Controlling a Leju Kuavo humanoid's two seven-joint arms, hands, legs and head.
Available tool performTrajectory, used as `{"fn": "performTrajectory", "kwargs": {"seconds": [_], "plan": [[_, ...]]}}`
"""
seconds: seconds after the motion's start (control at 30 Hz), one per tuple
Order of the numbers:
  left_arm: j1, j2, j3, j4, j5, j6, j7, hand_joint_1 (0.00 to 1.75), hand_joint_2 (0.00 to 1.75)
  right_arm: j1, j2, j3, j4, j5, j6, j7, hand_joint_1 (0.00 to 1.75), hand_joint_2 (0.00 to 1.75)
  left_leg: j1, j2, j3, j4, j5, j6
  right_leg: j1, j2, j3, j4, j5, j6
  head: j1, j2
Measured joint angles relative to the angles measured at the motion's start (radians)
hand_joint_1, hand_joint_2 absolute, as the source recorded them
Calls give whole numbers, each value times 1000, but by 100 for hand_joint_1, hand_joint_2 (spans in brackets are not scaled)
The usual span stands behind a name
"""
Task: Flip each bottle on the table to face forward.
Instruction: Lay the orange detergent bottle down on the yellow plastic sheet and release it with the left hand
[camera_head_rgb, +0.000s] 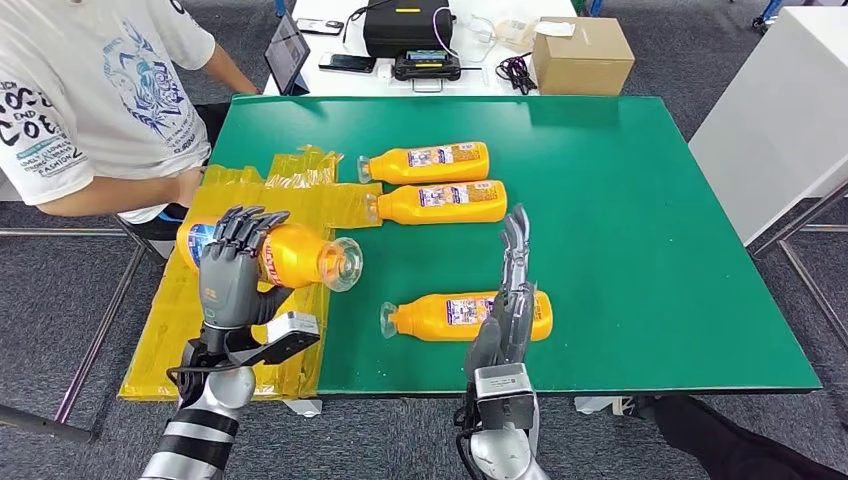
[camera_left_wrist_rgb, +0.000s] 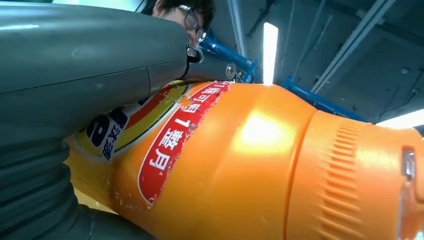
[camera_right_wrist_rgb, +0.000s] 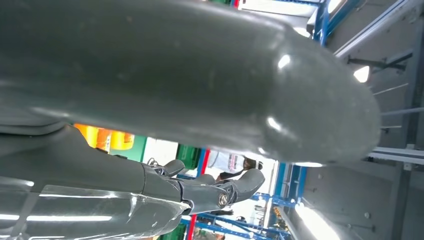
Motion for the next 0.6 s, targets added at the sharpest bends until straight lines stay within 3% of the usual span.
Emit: {"fn": "performTrajectory", "kwargs": {"seconds": [0.17,0.6], "plan": [[-48,15,42,69,-152,3,37,175,175,-8,-2,11,0,-7,15,0,0,0,0,0,0,0,0,0,0,0,0,0,0,0,0,0],[-79,33,71,141,-162,5,37,175,175,-12,-2,20,0,-7,16,0,0,0,0,0,0,0,0,0,0,0,0,0,0,0,0,0]]}}
